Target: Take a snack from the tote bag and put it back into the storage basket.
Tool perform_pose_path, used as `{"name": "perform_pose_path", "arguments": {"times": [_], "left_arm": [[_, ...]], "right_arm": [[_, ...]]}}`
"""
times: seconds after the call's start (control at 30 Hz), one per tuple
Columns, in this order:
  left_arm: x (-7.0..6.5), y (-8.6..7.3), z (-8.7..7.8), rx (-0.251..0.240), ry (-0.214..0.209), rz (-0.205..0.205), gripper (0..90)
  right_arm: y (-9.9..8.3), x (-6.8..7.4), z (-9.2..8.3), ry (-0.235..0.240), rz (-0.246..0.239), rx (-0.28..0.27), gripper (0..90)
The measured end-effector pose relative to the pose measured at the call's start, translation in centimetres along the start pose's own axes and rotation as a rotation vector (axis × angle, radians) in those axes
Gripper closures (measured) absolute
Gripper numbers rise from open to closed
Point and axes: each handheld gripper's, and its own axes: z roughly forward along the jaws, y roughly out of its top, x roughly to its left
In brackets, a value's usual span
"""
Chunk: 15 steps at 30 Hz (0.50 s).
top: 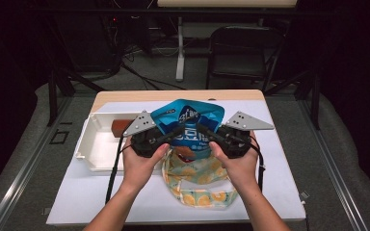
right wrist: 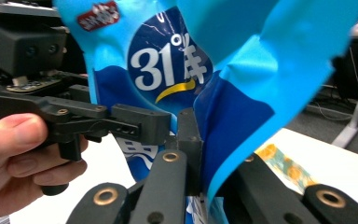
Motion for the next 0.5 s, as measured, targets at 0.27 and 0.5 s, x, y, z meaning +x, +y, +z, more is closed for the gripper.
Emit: {"name": "perform_pose_path", "arguments": {"times": [0.27, 0.5], "left_arm": [[0.5, 0.4, -1.0, -0.005, -0.012, -0.020, 90.0], [1.1, 0.7, -2.6, -0.026, -0.002, -0.016, 90.0]], "right_arm": [[0.2, 0.8, -0.7, 0.016, -0.052, -0.039, 52.9], [-1.6, 0.5, -2.1, -0.010, -0.036, -0.021, 27.5]]}}
